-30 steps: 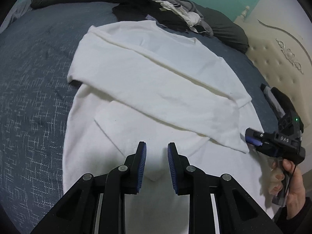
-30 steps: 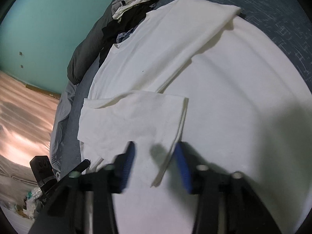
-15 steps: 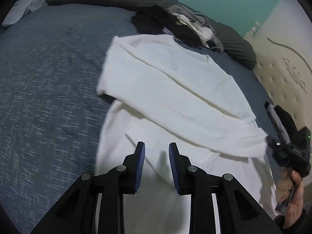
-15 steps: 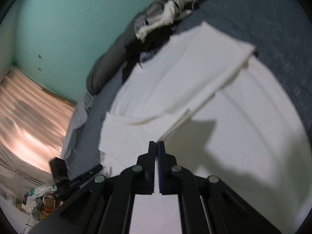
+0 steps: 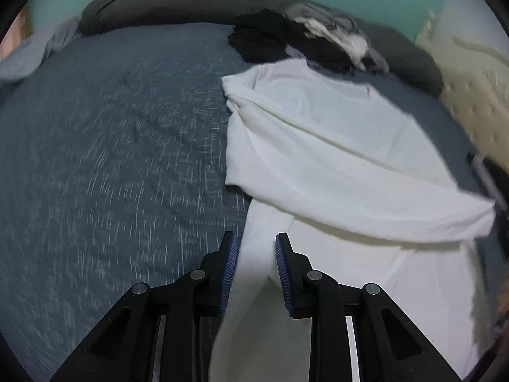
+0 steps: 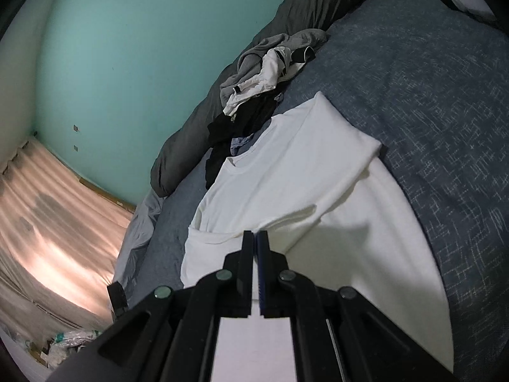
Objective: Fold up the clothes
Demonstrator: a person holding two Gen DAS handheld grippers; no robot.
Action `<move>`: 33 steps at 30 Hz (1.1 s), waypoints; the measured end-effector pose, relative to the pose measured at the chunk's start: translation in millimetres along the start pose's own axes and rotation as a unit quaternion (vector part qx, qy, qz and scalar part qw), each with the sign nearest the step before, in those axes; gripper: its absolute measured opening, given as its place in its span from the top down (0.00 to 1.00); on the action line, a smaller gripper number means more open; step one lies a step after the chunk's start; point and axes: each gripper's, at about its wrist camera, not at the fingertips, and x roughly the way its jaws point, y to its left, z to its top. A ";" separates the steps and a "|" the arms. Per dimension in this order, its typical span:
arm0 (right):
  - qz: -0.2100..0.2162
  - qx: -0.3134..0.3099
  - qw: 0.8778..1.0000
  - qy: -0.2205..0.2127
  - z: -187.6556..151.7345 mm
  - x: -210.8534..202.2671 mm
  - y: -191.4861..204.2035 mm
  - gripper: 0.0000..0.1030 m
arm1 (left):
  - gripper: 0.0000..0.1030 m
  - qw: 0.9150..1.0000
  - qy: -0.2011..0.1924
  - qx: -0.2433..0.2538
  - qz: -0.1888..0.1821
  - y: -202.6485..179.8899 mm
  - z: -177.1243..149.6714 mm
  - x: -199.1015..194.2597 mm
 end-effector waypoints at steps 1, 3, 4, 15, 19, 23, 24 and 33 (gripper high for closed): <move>-0.001 -0.002 1.000 -0.003 0.7 -1.5 -0.6 0.98 | 0.73 1.000 0.006 0.011 0.006 -1.8 3.0 3.0; -0.003 -0.002 1.000 -0.010 3.7 -4.7 -3.8 0.98 | 0.73 1.000 0.017 0.021 0.007 -1.9 8.2 8.8; -0.003 0.005 1.000 -0.014 5.0 -6.8 -7.7 0.98 | 0.73 0.999 0.022 0.027 0.012 -1.1 11.1 11.3; -0.017 0.032 0.999 -0.034 13.8 -19.4 -26.4 0.98 | 0.73 0.997 0.043 0.061 0.013 -2.9 39.0 34.2; -0.021 0.041 0.998 -0.038 15.6 -21.7 -33.7 0.98 | 0.73 0.996 0.045 0.079 0.014 -7.9 43.9 36.9; -0.021 0.046 0.998 -0.037 16.1 -20.9 -37.3 0.98 | 0.73 0.994 0.042 0.097 0.015 -11.5 47.0 40.0; -0.021 0.046 0.998 -0.037 16.1 -20.1 -37.7 0.98 | 0.75 0.994 0.037 0.098 0.015 -10.1 49.2 38.1; -0.015 0.037 0.999 -0.025 12.5 -14.4 -31.3 0.98 | 0.99 0.992 -0.023 0.118 0.049 -4.9 84.4 -6.4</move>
